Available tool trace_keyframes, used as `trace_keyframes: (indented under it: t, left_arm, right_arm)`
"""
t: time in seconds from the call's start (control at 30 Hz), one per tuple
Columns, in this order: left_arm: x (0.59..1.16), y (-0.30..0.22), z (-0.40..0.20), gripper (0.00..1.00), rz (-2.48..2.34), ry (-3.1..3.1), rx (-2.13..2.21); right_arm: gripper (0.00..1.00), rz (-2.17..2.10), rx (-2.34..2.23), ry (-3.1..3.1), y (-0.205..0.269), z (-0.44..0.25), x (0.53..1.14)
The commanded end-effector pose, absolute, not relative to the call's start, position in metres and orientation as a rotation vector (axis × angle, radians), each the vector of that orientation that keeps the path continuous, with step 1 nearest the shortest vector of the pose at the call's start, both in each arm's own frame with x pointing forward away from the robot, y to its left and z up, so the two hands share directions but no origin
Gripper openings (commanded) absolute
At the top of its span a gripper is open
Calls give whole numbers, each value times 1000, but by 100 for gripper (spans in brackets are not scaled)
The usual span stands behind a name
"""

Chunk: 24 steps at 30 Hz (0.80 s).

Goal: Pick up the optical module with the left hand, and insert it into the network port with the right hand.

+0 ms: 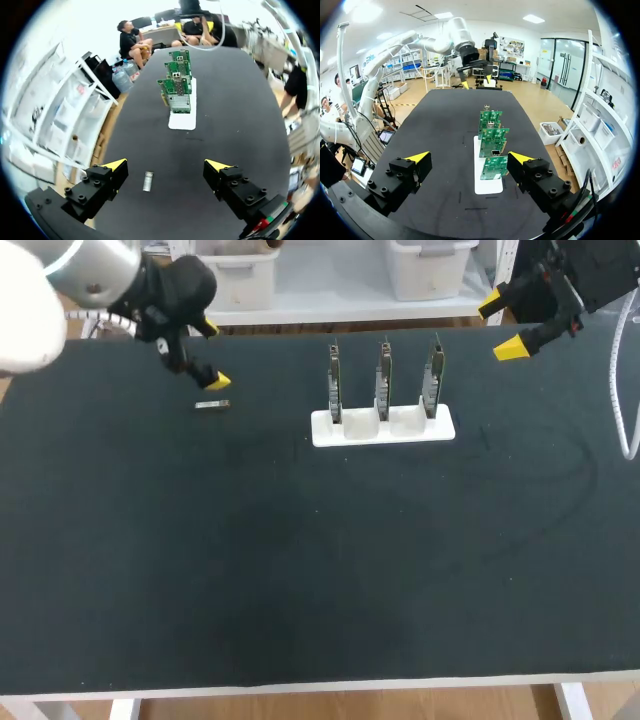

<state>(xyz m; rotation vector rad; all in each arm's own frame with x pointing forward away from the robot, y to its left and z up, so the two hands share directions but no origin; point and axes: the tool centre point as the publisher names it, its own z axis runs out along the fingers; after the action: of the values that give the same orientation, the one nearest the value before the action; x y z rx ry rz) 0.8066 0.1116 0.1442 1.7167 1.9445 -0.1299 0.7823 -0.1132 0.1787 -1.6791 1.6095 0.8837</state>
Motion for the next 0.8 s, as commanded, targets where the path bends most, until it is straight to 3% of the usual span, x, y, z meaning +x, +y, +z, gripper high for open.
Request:
trace_keyframes:
  t: [0.03,0.8]
  left_arm:
    - [840,115,147,100,22,1953,1931]
    - [825,155,77,100,-115,2111,1834]
  right_arm:
    - [100,884,-1680,1609,-113,179,782]
    - [100,884,-1680,1609,-113,179,782]
